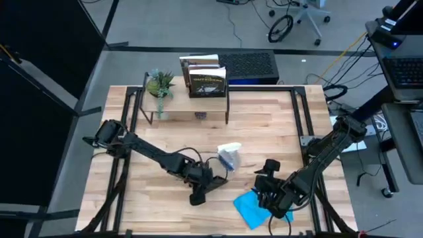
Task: Apply microfiber cloth
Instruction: Wipe the back of the black cellphone with a blue microfiber cloth
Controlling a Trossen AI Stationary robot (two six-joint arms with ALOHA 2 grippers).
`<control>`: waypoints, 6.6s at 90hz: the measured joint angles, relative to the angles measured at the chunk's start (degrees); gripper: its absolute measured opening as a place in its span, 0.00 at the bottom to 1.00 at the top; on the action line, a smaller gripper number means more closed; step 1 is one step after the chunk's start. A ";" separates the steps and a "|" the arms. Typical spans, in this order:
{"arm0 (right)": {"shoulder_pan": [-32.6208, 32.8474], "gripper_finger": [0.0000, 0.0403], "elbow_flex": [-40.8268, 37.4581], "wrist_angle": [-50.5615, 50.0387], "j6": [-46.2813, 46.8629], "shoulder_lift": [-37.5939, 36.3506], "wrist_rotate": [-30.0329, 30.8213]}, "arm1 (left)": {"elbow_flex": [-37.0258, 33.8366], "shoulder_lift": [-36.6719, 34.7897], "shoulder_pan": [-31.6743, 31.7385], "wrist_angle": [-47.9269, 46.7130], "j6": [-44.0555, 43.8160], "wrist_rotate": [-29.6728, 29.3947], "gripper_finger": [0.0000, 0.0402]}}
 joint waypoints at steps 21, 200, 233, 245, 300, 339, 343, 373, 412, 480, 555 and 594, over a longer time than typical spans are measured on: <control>-1.08 0.75 -1.54 1.70 -0.20 -0.02 0.65 | 0.09 2.59 0.19 2.97 0.83 4.62 0.02; -1.55 0.75 -11.91 22.37 -0.26 -0.02 -5.90 | -0.22 4.16 2.77 9.43 1.44 3.28 0.30; -1.64 0.75 -11.89 21.41 -2.12 -0.02 -16.13 | -0.17 4.07 4.91 7.18 2.79 3.58 0.31; -1.58 0.75 -11.87 21.46 -2.04 -0.02 -22.93 | -0.17 4.07 5.23 7.53 3.01 3.63 0.31; 3.41 0.53 -11.22 21.04 -2.29 11.68 -25.35 | -0.15 4.05 4.91 9.49 2.03 3.59 0.31; 3.34 0.03 -11.78 22.90 -5.03 10.27 -27.17 | -0.11 4.03 6.67 9.30 2.85 3.58 0.31; 3.22 0.04 -11.80 22.92 -5.12 10.27 -27.09 | -0.11 4.03 6.69 9.32 2.90 3.59 0.31; 2.82 0.01 -11.89 23.62 -6.47 10.27 -26.84 | -0.04 5.26 7.35 9.12 5.76 12.55 0.31; 2.20 0.02 -11.91 24.53 -8.32 10.32 -23.66 | -0.04 2.49 10.02 0.42 7.97 8.94 0.31; -1.18 0.02 -8.75 26.14 -16.93 10.67 -20.78 | 0.00 -1.09 2.04 2.69 -0.99 9.18 0.31; -20.73 0.02 12.33 33.63 -43.10 24.41 -25.28 | -0.68 3.11 -11.32 14.82 2.64 -19.83 0.31; -22.99 0.02 12.96 31.72 -39.53 28.78 -28.42 | -0.72 3.13 -11.10 15.45 2.78 -19.59 0.31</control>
